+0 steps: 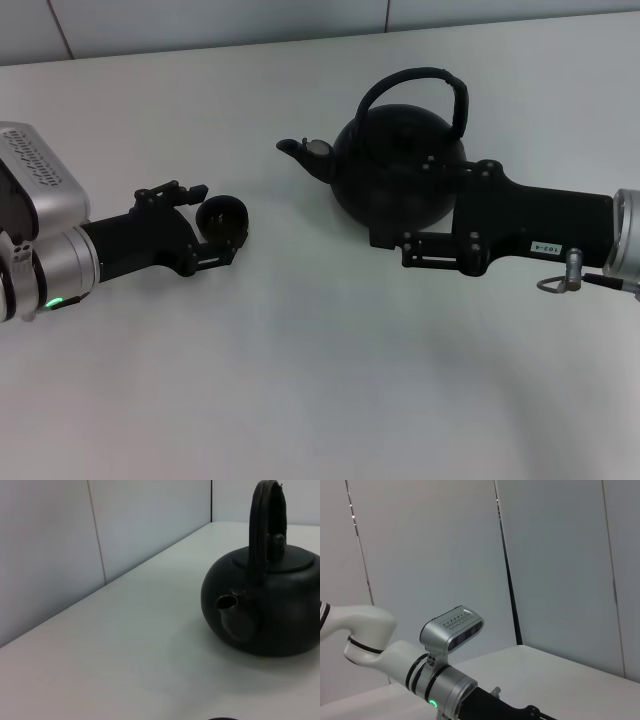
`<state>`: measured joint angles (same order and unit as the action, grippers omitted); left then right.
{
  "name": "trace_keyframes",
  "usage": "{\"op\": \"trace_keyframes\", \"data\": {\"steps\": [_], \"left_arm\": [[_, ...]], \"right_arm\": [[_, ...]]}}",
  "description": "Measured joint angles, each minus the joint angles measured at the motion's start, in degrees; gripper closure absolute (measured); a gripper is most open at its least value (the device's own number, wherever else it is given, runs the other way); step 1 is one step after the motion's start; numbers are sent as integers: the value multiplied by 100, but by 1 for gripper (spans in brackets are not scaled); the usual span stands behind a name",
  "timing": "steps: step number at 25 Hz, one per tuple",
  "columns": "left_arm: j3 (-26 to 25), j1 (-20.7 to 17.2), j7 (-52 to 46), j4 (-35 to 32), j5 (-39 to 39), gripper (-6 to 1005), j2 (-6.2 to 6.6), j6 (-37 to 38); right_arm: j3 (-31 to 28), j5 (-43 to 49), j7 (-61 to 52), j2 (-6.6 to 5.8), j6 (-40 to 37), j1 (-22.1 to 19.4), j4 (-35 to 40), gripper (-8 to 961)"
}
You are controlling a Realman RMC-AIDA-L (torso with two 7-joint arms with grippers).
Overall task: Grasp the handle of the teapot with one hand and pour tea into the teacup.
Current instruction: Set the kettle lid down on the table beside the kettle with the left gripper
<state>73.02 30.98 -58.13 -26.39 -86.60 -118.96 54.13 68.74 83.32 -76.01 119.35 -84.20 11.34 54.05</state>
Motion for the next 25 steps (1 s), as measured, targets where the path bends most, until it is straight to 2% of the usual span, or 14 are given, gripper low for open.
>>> {"op": "trace_keyframes", "data": {"steps": [9, 14, 15, 20, 25], "left_arm": [[2, -38, -31, -50, -3, 190, 11, 22], [11, -321, 7, -454, 1, 189, 21, 228], [12, -500, -8, -709, 12, 189, 20, 290], [-12, -838, -61, -1225, 47, 188, 26, 520], [-82, -1094, -63, -1490, 212, 188, 37, 574]], "right_arm": [[-23, 9, 8, -3, 18, 0, 0, 281], [-27, -7, 18, -8, 130, 2, -6, 282], [-26, -14, 19, -7, 153, 3, -6, 283], [-22, -37, 19, 19, 418, -16, -9, 284], [123, -330, 150, 45, 1023, -269, 31, 286]]}}
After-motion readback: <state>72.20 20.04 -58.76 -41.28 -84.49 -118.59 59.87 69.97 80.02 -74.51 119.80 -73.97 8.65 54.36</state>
